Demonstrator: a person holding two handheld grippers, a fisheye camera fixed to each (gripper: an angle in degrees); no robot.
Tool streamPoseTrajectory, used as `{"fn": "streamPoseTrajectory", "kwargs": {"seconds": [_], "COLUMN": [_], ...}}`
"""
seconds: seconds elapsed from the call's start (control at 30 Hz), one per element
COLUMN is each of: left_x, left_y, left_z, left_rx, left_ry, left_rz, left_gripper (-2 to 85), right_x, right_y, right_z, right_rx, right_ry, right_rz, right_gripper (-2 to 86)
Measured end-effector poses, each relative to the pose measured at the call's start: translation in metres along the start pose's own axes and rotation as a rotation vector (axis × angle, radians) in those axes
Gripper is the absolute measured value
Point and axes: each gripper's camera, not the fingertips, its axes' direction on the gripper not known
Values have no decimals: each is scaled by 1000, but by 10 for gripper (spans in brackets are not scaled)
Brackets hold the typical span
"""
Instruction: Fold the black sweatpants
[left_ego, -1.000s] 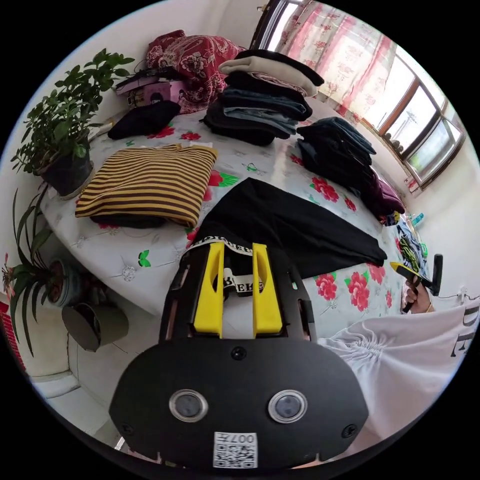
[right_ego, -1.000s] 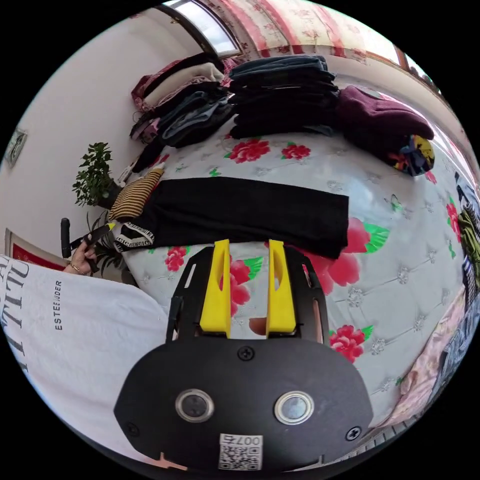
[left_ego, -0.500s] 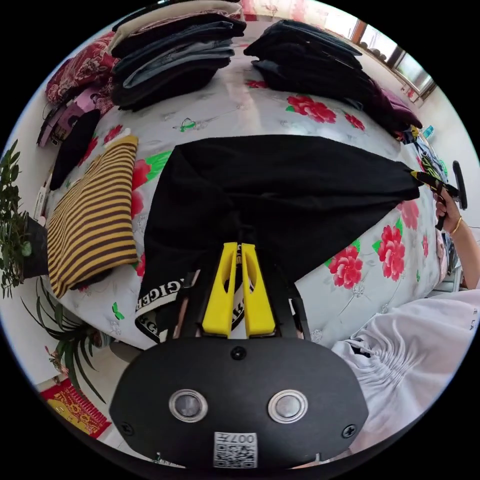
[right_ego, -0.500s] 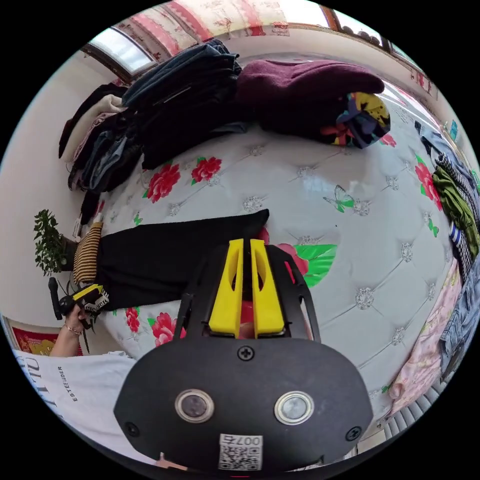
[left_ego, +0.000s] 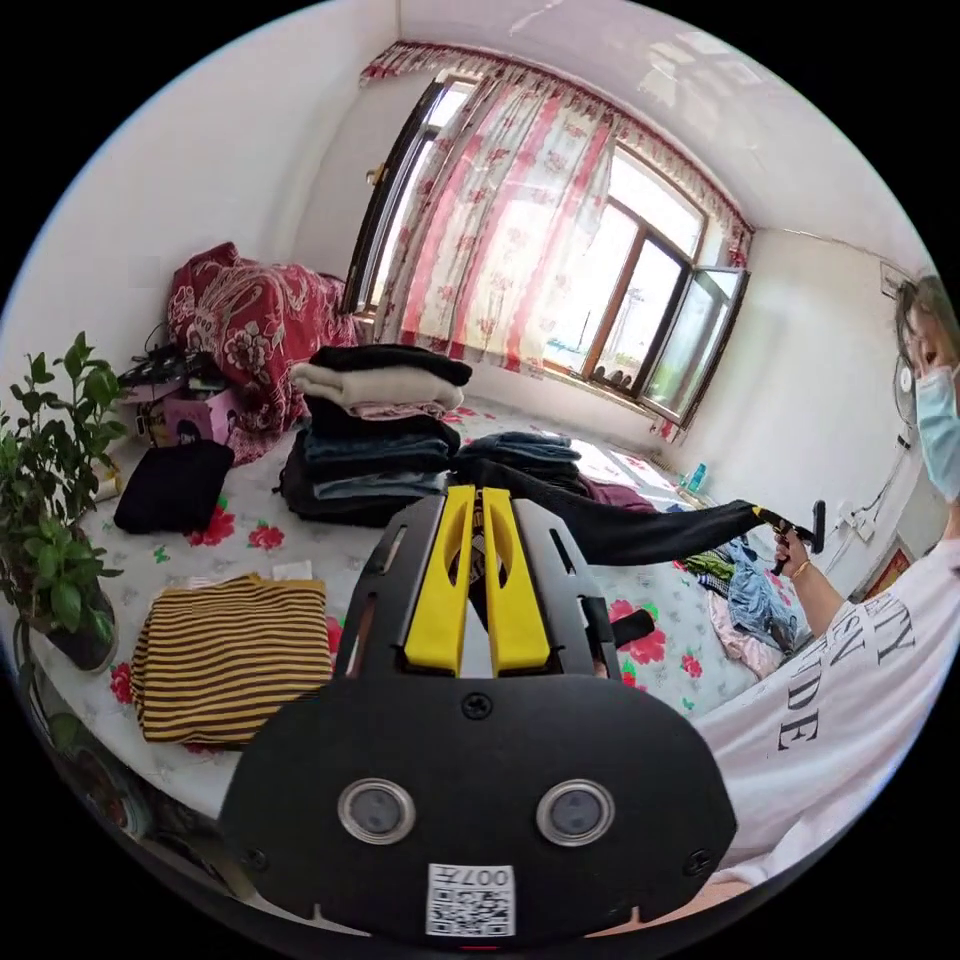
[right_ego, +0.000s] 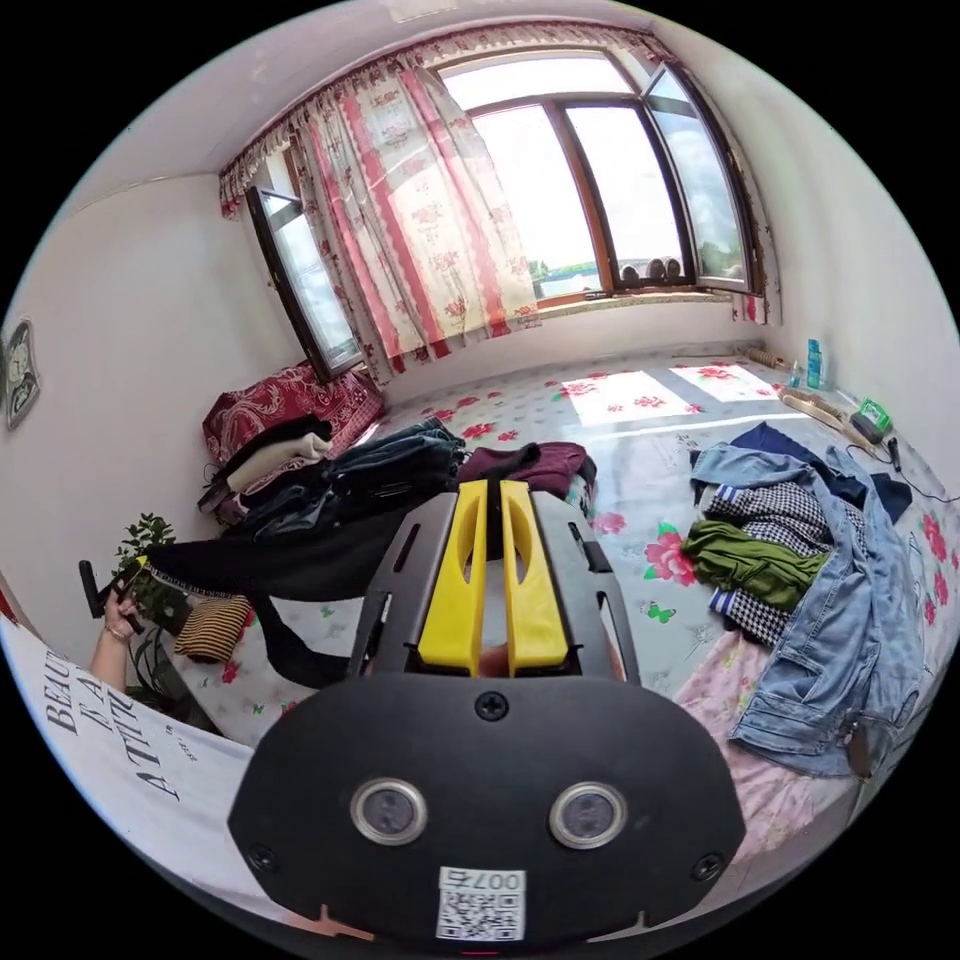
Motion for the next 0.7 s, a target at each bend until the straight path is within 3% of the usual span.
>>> {"fn": "streamPoseTrajectory", "kwargs": {"seconds": [0.1, 0.2, 0.27, 0.33, 0.5, 0.7], "left_x": [8, 9, -3, -10, -12, 11], "left_y": [34, 94, 158, 200, 228, 205], "left_z": [-21, -11, 17, 28, 19, 73], "left_rx": [-78, -293, -556, -676, -632, -714], "left_ry": [6, -67, -132, -156, -208, -234], "left_rz": [49, 43, -67, -172, -335, -172], "left_gripper": [-7, 4, 33, 37, 52, 76], "right_x": [23, 44, 67, 84, 73, 43], "right_y": [35, 90, 145, 180, 202, 170], "right_z": [-32, -34, -13, 7, 34, 113], "right_rx": [-29, -128, -279, -433, -533, -645], "right_ry": [-4, 49, 136, 181, 222, 197], "right_rz": [37, 69, 176, 275, 246, 41], "right_gripper": [4, 10, 19, 26, 48, 59]}}
